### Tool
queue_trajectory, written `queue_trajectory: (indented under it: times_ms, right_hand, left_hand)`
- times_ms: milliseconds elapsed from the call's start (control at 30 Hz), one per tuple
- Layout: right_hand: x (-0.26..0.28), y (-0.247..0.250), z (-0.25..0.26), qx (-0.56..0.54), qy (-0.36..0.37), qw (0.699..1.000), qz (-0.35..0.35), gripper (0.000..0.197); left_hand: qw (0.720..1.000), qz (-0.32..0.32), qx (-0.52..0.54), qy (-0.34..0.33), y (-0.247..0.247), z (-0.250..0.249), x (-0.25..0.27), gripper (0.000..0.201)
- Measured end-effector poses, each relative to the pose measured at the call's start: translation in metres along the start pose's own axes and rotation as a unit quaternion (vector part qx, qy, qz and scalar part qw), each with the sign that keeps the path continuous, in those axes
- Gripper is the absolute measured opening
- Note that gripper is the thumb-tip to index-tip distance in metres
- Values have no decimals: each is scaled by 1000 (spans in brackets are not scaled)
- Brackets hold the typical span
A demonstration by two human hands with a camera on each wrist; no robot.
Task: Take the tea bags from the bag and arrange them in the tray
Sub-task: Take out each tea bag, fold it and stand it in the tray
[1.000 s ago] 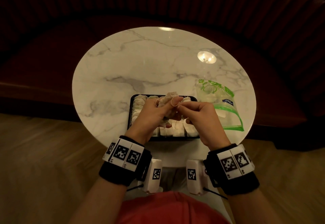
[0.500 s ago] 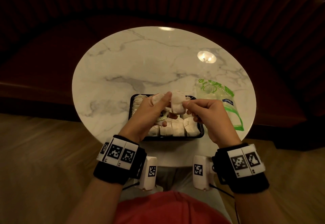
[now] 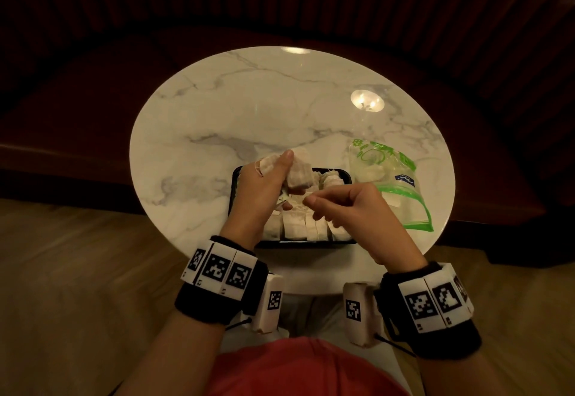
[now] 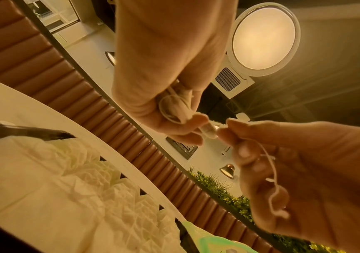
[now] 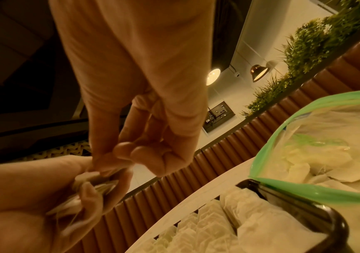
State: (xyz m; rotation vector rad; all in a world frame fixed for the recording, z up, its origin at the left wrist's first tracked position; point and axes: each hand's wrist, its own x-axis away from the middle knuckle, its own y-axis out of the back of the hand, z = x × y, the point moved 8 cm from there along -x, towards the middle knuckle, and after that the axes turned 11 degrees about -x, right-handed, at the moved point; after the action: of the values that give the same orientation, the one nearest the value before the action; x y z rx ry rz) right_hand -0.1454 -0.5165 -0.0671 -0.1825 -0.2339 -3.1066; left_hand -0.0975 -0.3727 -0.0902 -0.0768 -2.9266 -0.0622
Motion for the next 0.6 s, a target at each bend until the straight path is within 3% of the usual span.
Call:
queue_trajectory:
  times_ms: [133,233,400,600]
  right_hand:
    - [2,-14,-9,27,-27,998,60,13]
    - [3,-16,-14,23,-36,996,78,17]
    - [3,-10,-19,17,-54,996,72,16]
    - [2,-7,-8,-3,-27,998,56,18]
  left_hand:
    - [1000,2,5,-24,-1,-4,0,31]
    - [999,-5,2,-48,1,-10,2,24]
    - [999,-8,-3,-54,3,-15,4,12]
    - [999,20,4,-39,-2,-17,6,22]
